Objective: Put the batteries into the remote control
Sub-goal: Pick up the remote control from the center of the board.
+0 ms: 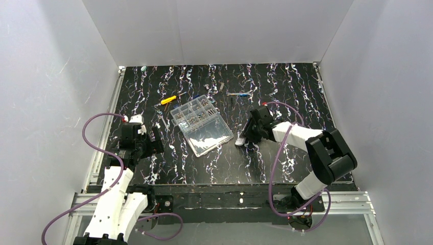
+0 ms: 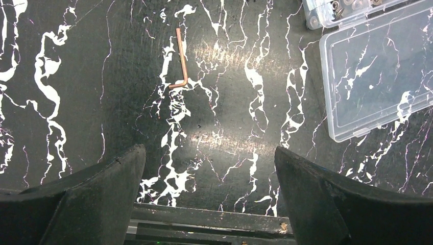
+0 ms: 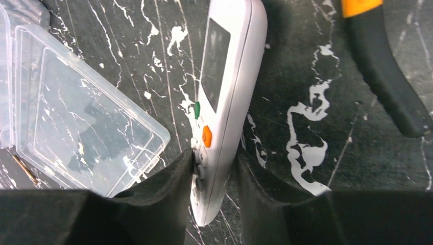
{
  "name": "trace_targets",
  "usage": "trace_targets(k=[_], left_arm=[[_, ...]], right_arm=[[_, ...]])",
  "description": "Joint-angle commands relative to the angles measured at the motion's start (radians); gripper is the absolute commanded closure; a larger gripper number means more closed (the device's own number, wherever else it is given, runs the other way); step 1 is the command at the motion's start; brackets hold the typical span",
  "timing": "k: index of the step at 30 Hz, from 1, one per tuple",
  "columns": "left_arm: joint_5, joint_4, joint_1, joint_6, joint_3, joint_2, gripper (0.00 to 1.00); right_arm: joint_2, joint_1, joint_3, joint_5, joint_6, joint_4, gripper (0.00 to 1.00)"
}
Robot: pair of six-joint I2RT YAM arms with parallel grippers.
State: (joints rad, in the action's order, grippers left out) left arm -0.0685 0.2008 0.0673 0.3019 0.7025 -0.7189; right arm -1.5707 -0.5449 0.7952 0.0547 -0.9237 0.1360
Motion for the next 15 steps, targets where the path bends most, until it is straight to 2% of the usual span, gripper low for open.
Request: trace_targets(k=[1,8,13,15], left_arm=[[0.022,0.067,-0.001,-0.021,0.013,-0.004,0.01],[0.027,0.076,-0.001,-0.026,0.017,-0.003,0.01],[0.058,0.097,0.000,0.028,0.050,-0.018,0.00],[0.108,0.150,0.000,0.068,0.098,-0.046,0.01]], right_arm=[[-0.058,-0.003,0.036,0.046,0.012,0.069,0.60],[-0.040,-0.033,0.094,0.079,0.103,0.135,0.84],[0.103,-0.069,0.094,0.132,0.262,0.176,0.98],[0.174,-0.093,0.092,0.134,0.360,0.183,0.99]])
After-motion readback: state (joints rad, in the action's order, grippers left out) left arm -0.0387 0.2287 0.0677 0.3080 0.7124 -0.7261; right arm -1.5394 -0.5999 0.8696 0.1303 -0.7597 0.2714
